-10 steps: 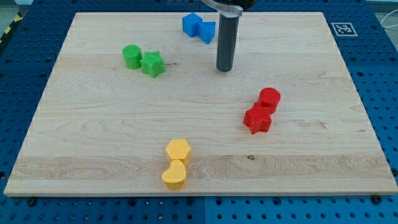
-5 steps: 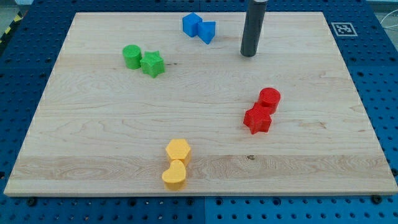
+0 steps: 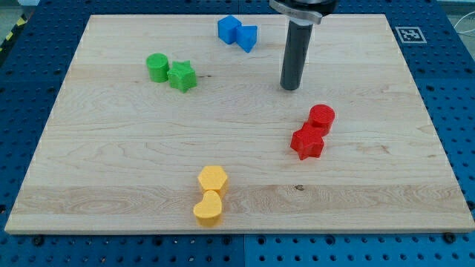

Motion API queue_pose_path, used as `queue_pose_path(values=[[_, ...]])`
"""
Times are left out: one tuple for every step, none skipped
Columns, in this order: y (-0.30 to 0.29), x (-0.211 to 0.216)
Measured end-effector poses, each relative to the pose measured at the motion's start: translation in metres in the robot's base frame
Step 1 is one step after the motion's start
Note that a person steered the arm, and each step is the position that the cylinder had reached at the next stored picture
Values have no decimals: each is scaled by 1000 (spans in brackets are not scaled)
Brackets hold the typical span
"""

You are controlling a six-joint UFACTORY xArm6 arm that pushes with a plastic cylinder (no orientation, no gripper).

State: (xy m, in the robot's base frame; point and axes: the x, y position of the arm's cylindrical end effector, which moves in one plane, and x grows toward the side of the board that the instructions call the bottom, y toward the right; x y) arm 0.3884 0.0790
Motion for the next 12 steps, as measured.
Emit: queue_pose_path(values=[[-13, 16], [-17, 37], [-22, 63], [-26, 85], [-29, 105], [-34, 123], [-43, 144], [-55, 163], [-69, 166], [-79, 167], [-93, 166], [-112, 162]])
